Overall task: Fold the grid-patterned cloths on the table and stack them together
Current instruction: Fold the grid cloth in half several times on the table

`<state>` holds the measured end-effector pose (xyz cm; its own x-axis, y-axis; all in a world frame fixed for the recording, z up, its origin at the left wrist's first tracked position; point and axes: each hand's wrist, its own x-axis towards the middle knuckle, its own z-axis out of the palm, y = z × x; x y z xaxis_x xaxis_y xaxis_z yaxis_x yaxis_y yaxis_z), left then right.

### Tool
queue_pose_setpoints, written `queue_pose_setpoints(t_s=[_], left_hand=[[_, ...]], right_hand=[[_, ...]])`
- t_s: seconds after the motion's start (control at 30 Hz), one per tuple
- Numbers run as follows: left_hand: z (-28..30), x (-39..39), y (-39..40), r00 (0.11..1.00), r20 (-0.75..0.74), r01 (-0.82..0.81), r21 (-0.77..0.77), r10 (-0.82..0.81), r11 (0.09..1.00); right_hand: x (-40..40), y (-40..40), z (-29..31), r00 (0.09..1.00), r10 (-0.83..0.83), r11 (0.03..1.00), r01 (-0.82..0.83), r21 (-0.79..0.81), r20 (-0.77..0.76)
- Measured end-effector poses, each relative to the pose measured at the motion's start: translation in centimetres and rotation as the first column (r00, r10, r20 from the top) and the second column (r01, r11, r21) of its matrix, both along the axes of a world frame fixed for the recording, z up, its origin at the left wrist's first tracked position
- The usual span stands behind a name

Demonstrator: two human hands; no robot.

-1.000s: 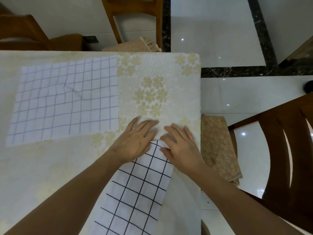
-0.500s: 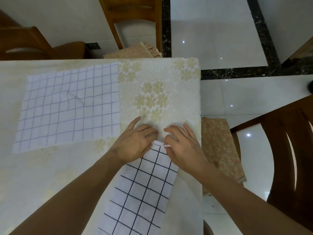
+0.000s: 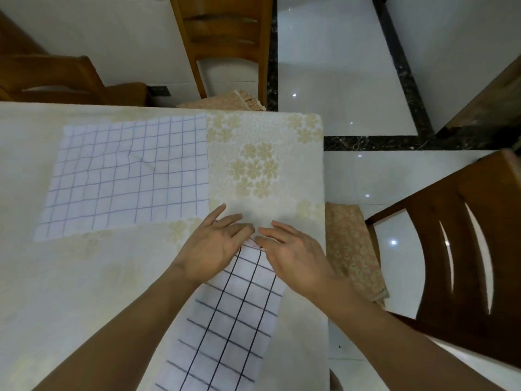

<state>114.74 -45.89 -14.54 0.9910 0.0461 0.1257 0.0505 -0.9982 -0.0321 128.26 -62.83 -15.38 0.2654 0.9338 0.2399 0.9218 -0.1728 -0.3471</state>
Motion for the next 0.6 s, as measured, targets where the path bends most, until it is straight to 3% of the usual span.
queue_pose_setpoints(t_s=[0.27, 0.6], left_hand=[[0.9, -8.5, -4.1, 1.000, 0.020, -0.008, -0.047, 0.009, 0.999], [-2.0, -18.6, -7.4, 1.000, -0.026, 0.008, -0.065, -0.010, 0.998]], right_hand=[[-9.3, -4.3, 1.6, 0.992, -0.084, 0.996, 0.086, -0.019, 0.089], [-18.6, -9.9, -1.9, 0.970, 0.035, 0.998, -0.022, -0.056, 0.240]])
